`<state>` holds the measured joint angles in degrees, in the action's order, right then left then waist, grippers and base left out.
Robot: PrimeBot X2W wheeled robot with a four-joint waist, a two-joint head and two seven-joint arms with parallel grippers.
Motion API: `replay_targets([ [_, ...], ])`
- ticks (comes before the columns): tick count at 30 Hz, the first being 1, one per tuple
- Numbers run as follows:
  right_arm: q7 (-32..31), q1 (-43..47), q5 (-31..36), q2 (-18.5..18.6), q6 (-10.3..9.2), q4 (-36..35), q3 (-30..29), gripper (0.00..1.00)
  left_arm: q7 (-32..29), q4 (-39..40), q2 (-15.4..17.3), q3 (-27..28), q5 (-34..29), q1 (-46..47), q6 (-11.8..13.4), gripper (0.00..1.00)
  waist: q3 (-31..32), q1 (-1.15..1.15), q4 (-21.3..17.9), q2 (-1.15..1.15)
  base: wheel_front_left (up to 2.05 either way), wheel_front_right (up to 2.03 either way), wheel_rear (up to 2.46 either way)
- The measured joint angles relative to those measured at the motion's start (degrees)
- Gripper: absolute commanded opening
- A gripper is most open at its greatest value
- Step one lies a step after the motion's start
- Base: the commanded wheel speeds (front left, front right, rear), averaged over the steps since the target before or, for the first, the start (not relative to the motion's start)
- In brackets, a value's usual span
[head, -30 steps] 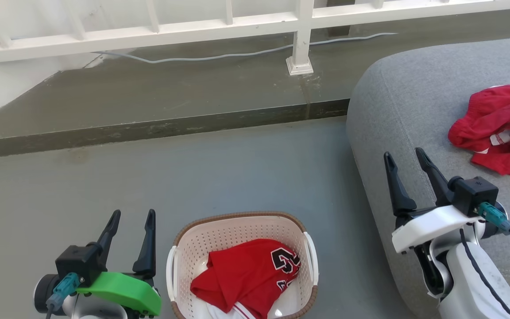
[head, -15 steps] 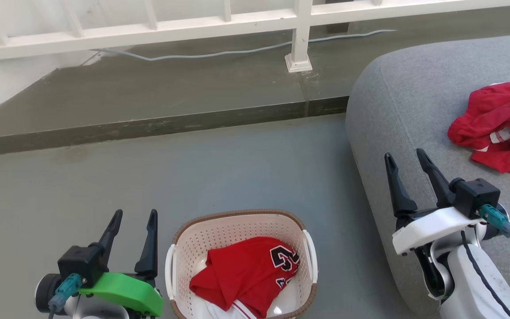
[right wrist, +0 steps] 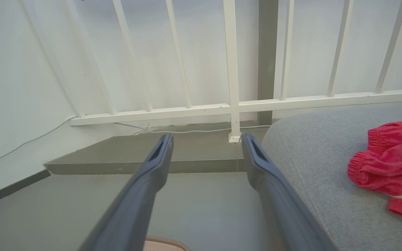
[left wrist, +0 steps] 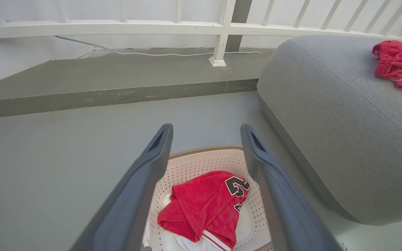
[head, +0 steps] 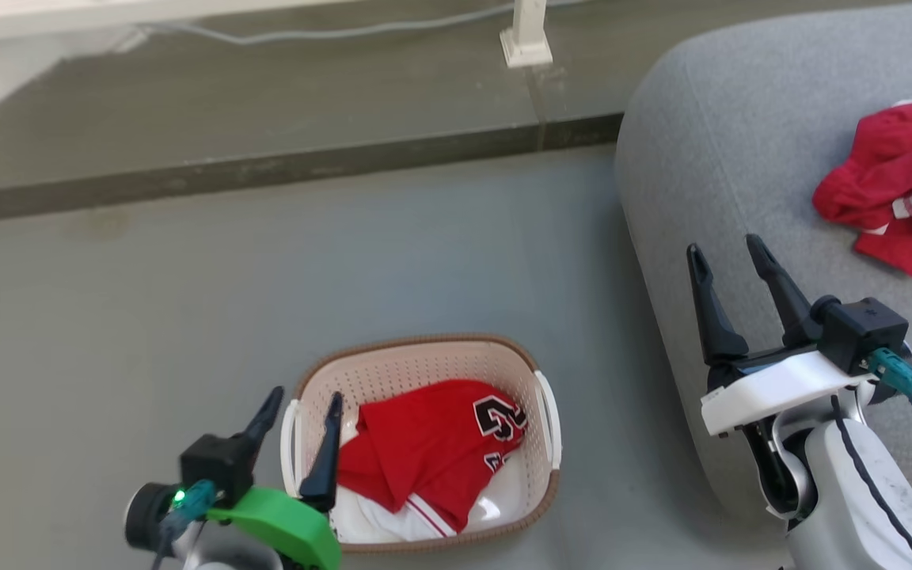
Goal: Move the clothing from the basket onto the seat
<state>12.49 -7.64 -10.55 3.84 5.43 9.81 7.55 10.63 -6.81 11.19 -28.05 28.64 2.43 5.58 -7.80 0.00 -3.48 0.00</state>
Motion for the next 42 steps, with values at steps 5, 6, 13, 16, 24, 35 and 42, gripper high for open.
replay_targets([
  [5,-0.09,-0.43,0.00,0.00,-0.40,-2.25,-0.18,1.00,-1.10,-3.43,-1.41,-2.24,-1.08,2.49,-1.01,1.00,-3.44,0.00,-0.68,0.00,0.00,0.00,0.00],
  [6,-0.26,-0.55,0.00,0.00,-0.46,-2.59,-0.13,1.00,-1.35,-4.10,-1.87,-2.30,-1.01,2.77,-1.05,1.00,-4.16,0.00,-0.85,0.00,0.00,0.00,0.00],
  [13,-0.68,-2.38,0.00,-0.02,-0.45,-5.24,0.49,1.00,-3.60,-10.83,-2.98,-4.78,-1.89,7.64,-2.55,1.00,-9.44,0.00,-2.43,0.00,0.00,0.00,0.00],
  [16,-0.68,-3.02,-0.01,-0.05,-0.44,-6.75,0.70,1.00,-4.42,-13.68,-3.43,-5.53,-2.19,10.15,-3.14,1.00,-11.77,0.00,-3.24,0.00,0.00,0.00,0.00],
  [24,-0.67,-5.18,-0.53,-0.16,-0.43,-10.80,1.13,1.00,-7.05,-22.42,-5.45,-7.26,-2.56,17.44,-5.38,1.00,-19.00,0.01,-5.69,0.00,0.00,0.00,0.00],
  [35,-0.48,-6.73,-1.35,-0.35,-0.47,-14.26,2.37,1.00,-10.48,-32.05,-6.10,-8.16,-3.90,24.73,-7.46,1.00,-28.03,0.01,-8.46,0.00,0.00,0.00,0.00],
  [42,0.08,-8.20,-2.90,-0.55,-0.92,-16.26,2.85,1.00,-12.23,-36.02,-6.15,-8.20,-4.25,30.04,-8.60,1.00,-33.69,0.01,-10.54,0.00,0.00,0.00,0.00],
])
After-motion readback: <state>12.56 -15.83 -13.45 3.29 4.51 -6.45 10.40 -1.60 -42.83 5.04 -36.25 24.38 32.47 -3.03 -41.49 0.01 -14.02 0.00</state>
